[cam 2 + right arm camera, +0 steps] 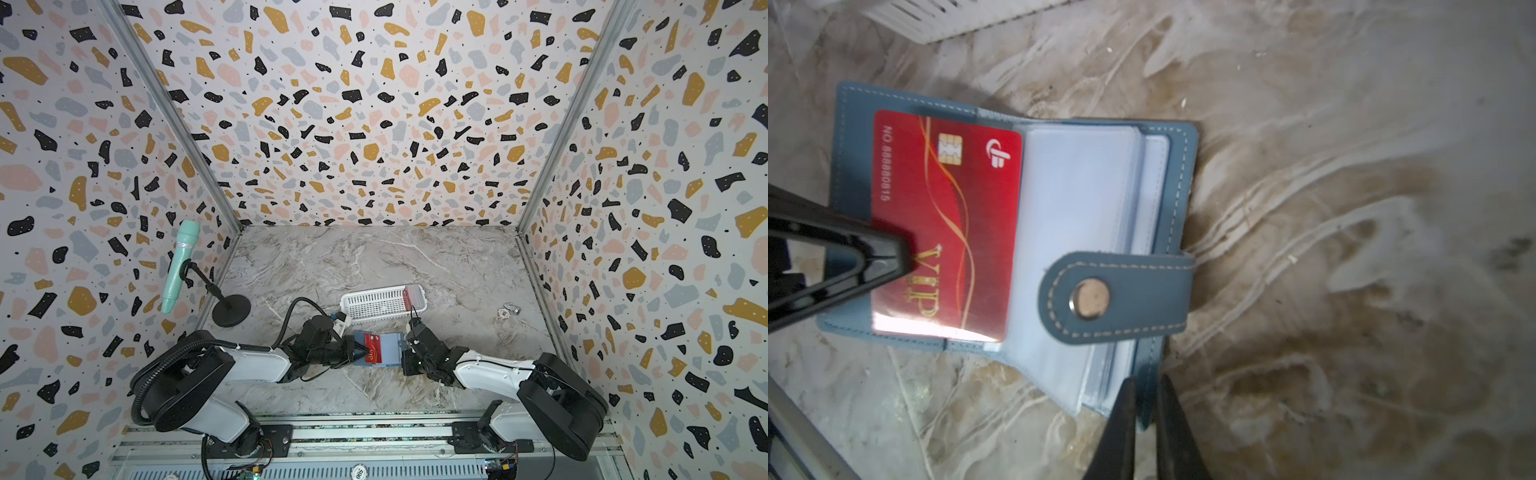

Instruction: Put the credit cards into the card holder

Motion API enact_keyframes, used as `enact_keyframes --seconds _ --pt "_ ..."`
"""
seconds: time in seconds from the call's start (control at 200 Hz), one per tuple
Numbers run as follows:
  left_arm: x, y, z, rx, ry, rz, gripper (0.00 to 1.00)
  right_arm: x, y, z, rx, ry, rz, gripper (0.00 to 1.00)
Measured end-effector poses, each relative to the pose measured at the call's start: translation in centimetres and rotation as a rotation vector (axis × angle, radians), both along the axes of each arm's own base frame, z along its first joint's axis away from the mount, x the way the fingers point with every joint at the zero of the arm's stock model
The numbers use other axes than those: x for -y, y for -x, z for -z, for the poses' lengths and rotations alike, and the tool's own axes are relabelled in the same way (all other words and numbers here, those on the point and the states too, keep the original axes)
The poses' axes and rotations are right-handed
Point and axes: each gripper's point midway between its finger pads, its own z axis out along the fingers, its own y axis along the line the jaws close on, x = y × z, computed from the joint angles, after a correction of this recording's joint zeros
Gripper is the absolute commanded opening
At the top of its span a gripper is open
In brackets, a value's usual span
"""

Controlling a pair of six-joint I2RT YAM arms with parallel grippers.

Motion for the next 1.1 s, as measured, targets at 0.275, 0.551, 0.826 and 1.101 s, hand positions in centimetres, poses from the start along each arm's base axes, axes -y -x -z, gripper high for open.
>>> enact_keyframes --seconds 0.275,0.551,0.826,1.101 --pt "0.2 -0.1 0.1 -0.023 0.021 -0.005 0.00 -0.2 -0.2 0.1 0.014 0.002 0.000 0.11" --pt "0.3 -0.2 0.2 -0.029 0.033 0.001 0.00 -0.3 -0.3 0.1 0.021 0.004 0.002 0.10" --pt "0.5 -0.4 0.3 -0.030 0.021 0.009 0.11 -0.3 -0.3 0.1 0.023 0.007 0.002 0.10" --pt "-0.1 -1.1 1.2 -0.042 -0.109 0.013 0.28 -0.4 -0.3 0.1 0.032 0.014 0.001 0.09"
